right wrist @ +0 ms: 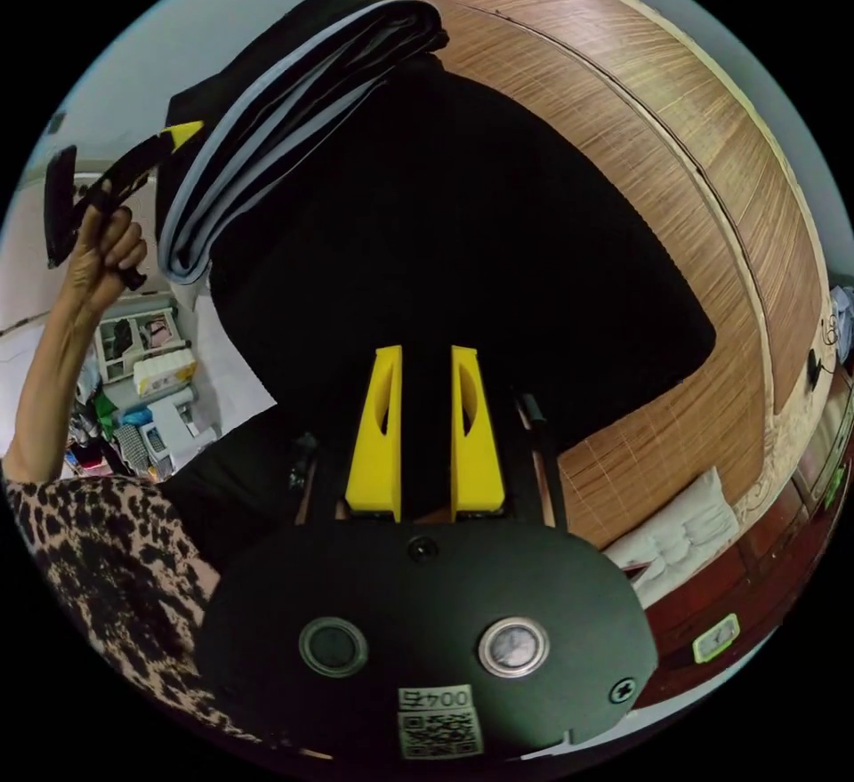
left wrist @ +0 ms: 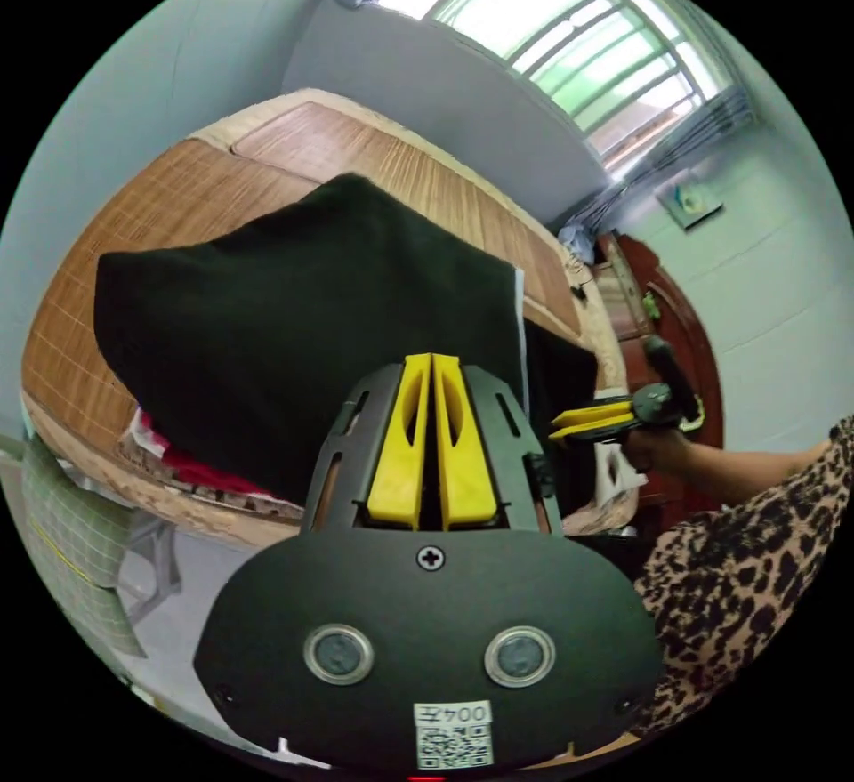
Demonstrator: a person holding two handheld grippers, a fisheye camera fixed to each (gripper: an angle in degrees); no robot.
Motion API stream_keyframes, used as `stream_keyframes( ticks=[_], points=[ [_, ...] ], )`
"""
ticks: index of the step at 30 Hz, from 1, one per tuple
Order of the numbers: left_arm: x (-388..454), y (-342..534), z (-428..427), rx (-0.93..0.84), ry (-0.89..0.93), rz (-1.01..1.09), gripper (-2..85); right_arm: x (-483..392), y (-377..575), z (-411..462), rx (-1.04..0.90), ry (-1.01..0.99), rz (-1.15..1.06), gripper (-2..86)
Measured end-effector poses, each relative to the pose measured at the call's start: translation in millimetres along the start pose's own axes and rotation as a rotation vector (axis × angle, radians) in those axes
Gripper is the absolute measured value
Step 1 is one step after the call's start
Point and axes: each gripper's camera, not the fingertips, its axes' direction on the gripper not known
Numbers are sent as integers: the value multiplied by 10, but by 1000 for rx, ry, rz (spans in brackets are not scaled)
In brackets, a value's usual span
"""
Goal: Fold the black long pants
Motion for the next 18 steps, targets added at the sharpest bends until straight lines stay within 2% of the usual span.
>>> stream_keyframes(
  ticks=[3, 6, 10, 13, 17, 18],
  points=[
    [292, 420, -454, 119, 55, 10, 37, 65, -122, -282, 93, -106, -11, 104],
    [774, 1196, -1062, 244, 56, 24, 65, 18, -82, -821, 266, -294, -118, 112],
    [1702, 2973, -1713, 378, -38, -112, 93, -651, -79, -1493, 365, -371, -478, 118],
    [2557, 4444, -1950, 473, -160, -317, 110, -1417, -68, -1708, 311, -468, -786, 118],
    [3917, 6344, -2065, 613, -355, -677, 119, -2585, 153, -1639, 87, -591, -1167, 119],
    [4112, 6589, -2065, 631, -379, -731, 119, -2745, 205, -1606, 45, -605, -1212, 119]
  ],
)
